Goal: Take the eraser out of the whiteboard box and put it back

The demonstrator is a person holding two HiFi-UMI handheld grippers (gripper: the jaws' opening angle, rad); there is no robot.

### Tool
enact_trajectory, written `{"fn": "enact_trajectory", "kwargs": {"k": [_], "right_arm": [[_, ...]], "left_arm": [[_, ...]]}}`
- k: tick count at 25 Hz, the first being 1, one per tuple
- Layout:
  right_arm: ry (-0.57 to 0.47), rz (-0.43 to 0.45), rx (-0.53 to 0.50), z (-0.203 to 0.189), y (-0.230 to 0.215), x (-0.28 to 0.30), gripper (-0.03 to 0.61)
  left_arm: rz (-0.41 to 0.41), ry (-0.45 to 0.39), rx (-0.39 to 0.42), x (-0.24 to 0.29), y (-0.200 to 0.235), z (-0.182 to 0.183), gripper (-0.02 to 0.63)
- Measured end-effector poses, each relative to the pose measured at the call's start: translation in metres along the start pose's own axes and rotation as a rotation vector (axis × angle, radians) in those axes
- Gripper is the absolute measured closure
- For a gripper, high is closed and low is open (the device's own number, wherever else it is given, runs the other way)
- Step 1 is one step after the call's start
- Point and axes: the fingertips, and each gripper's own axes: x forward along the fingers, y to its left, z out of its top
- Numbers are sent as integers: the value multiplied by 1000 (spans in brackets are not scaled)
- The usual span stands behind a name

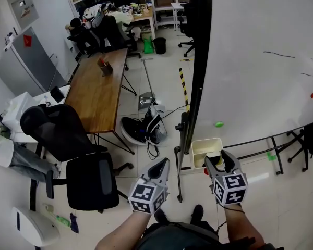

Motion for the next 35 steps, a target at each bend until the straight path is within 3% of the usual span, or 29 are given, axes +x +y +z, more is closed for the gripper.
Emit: {"fn": "enact_trajectory", "kwargs": {"k": [15, 24, 30, 35], "right_arm": [[33, -51, -53, -21, 0, 18, 303], [17, -44, -6, -20, 0, 14, 310], [-26, -27, 10, 1, 1, 1, 311], [-110, 5, 2, 46, 8, -25, 313]], "left_arm": [[-21, 61, -30, 16, 0, -32, 549], [-31, 51, -29, 7, -4, -29, 549], [-42, 21, -18, -2, -5, -10, 549], [-53, -38, 6, -14, -13, 21, 552]]}}
